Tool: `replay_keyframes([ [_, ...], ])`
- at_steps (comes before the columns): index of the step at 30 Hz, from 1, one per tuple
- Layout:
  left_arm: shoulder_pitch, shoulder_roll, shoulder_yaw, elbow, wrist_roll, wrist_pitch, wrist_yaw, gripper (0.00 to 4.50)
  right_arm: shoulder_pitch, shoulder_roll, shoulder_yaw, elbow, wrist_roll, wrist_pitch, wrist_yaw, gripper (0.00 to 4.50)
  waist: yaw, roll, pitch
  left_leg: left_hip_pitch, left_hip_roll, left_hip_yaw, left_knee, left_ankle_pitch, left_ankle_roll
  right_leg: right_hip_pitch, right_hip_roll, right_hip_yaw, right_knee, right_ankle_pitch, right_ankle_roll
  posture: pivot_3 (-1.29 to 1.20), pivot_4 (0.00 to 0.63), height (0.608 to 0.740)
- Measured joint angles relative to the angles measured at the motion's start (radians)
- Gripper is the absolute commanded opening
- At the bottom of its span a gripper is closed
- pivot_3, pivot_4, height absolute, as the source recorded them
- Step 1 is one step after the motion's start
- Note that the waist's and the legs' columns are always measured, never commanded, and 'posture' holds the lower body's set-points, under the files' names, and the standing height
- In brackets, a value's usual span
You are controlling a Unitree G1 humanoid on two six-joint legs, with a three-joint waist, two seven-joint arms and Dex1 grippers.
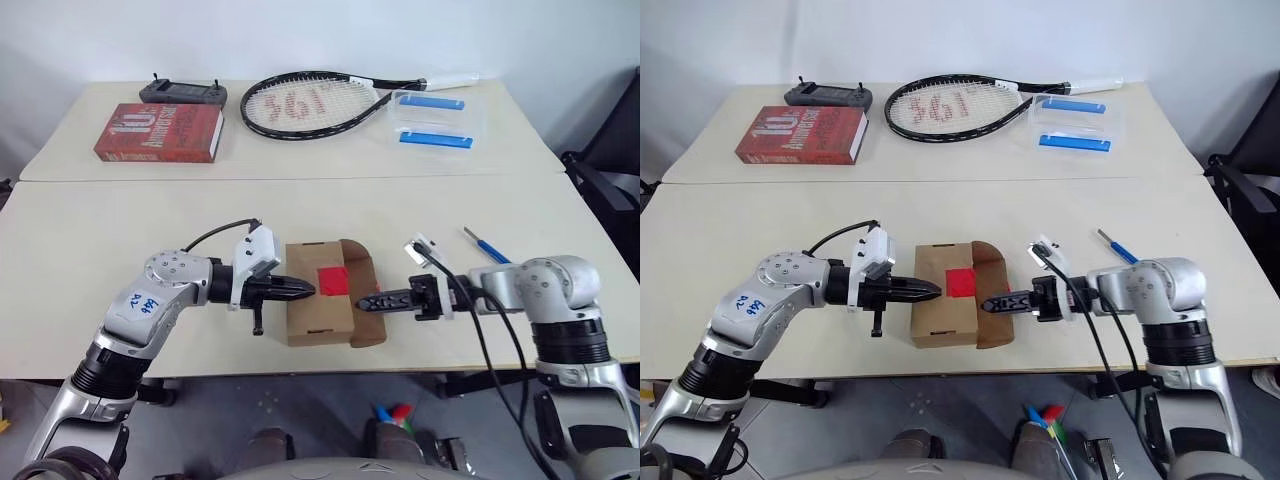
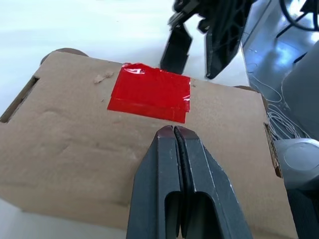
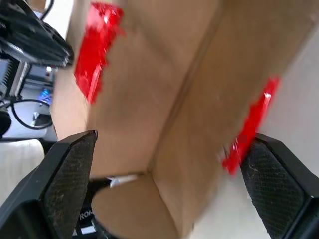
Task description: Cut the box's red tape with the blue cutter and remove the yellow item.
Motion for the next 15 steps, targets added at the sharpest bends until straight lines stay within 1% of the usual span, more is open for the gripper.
replay_keyframes([
  [1, 0.001, 0.001, 0.0, -0.001, 0.0, 0.0, 0.0, 0.0, -0.006, 0.001, 0.013, 0.007, -0.006, -0.008, 0.007, 4.28, -0.002, 0.0, 0.0, 0.0, 0.0, 0.0, 0.0, 0.0, 0.0, 0.0, 0.0, 0.0, 0.0, 0.0, 0.0, 0.0, 0.15, 0.74],
  [3, 0.002, 0.005, 0.001, -0.002, 0.0, 0.002, 0.001, 0.0, -0.016, 0.003, 0.04, 0.025, -0.02, -0.04, 0.015, 3.8, -0.01, 0.0, 0.0, 0.001, 0.0, 0.0, 0.0, 0.0, 0.0, 0.0, 0.0, 0.0, 0.0, 0.0, 0.0, 0.0, 0.15, 0.74],
  [7, 0.005, 0.006, 0.002, -0.009, 0.0, 0.006, 0.004, 0.0, -0.042, 0.008, 0.081, 0.072, -0.058, -0.08, 0.017, 2.5, -0.019, 0.0, 0.0, 0.001, 0.0, 0.0, 0.0, 0.0, 0.0, 0.0, 0.0, 0.001, 0.001, 0.0, 0.0, 0.0, 0.15, 0.74],
  [9, 0.007, 0.006, 0.004, -0.015, 0.0, 0.011, 0.007, 0.0, -0.057, 0.008, 0.099, 0.093, -0.079, -0.089, 0.017, 1.76, -0.02, 0.0, 0.0, 0.001, 0.0, 0.0, 0.0, 0.0, 0.0, 0.0, 0.0, 0.001, 0.001, 0.0, 0.0, 0.0, 0.15, 0.74],
  [12, 0.01, 0.006, 0.005, -0.021, 0.0, 0.013, 0.01, 0.0, -0.066, 0.006, 0.114, 0.107, -0.096, -0.098, 0.019, 1.09, -0.019, 0.0, 0.0, 0.001, 0.0, 0.0, 0.0, 0.0, 0.0, 0.0, 0.0, 0.001, 0.001, 0.0, 0.0, 0.0, 0.15, 0.74],
  [15, 0.012, 0.006, 0.008, -0.028, 0.0, 0.024, 0.012, 0.0, -0.077, 0.009, 0.129, 0.118, -0.111, -0.103, 0.026, 1.09, -0.02, 0.0, 0.0, 0.001, 0.0, 0.0, -0.001, 0.0, 0.0, 0.0, 0.0, 0.001, 0.001, 0.0, 0.0, 0.0, 0.15, 0.74],
])
